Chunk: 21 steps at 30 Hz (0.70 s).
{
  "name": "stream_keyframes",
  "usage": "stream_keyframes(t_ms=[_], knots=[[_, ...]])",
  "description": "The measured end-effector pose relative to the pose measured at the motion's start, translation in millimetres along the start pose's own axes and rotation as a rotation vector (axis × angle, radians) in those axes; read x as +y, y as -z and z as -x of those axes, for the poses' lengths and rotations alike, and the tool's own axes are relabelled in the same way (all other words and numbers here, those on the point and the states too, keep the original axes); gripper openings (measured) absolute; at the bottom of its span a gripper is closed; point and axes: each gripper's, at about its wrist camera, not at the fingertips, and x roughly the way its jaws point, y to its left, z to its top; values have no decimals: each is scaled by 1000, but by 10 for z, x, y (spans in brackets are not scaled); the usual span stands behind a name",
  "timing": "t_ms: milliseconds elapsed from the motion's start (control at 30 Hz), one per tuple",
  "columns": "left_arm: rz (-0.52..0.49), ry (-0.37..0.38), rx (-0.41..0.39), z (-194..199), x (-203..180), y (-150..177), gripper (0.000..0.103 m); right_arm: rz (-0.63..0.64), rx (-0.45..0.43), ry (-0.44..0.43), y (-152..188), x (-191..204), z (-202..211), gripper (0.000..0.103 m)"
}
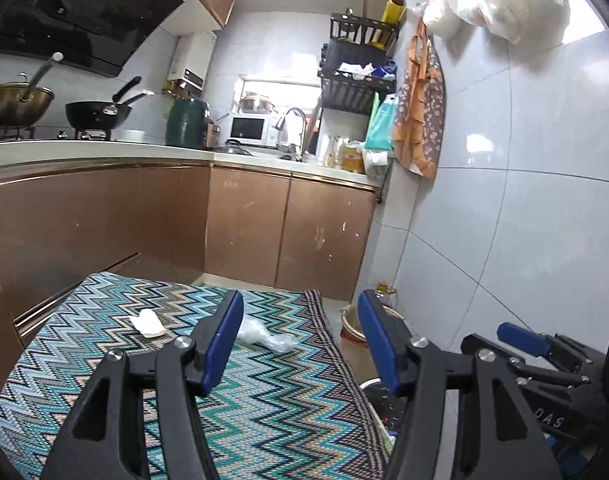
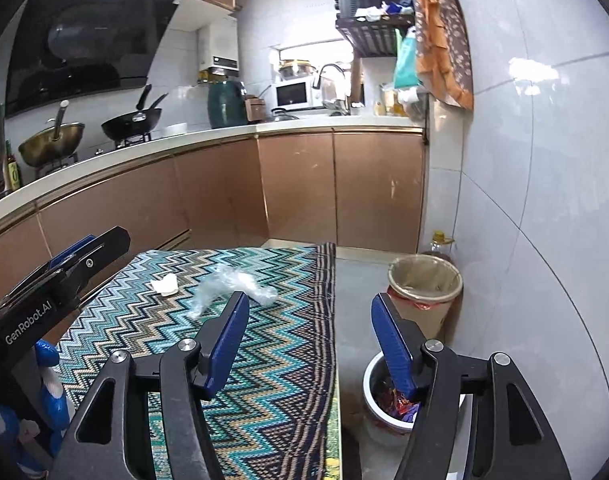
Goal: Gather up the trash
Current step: 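Move both open tools back over the table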
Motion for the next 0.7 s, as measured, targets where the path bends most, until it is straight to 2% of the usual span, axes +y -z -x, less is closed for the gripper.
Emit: stream_keyframes(t_ms=[200,300,400,500,700], knots=[[-23,12,31,49,230,12,58,34,-9,-22,-49,175,35,65],[-20,-6,41,44,349,50,58,45,-6,-38,-66,231,12,67],[-22,-38,71,-21,537,102,58,66,3,-49,-81,297,-50,68],[-3,-85,136,-185,828,161,58,72,22,-66,-112,341,-176,69],[33,-206,264,-642,1448,316,58,82,79,-104,-160,431,-656,69]])
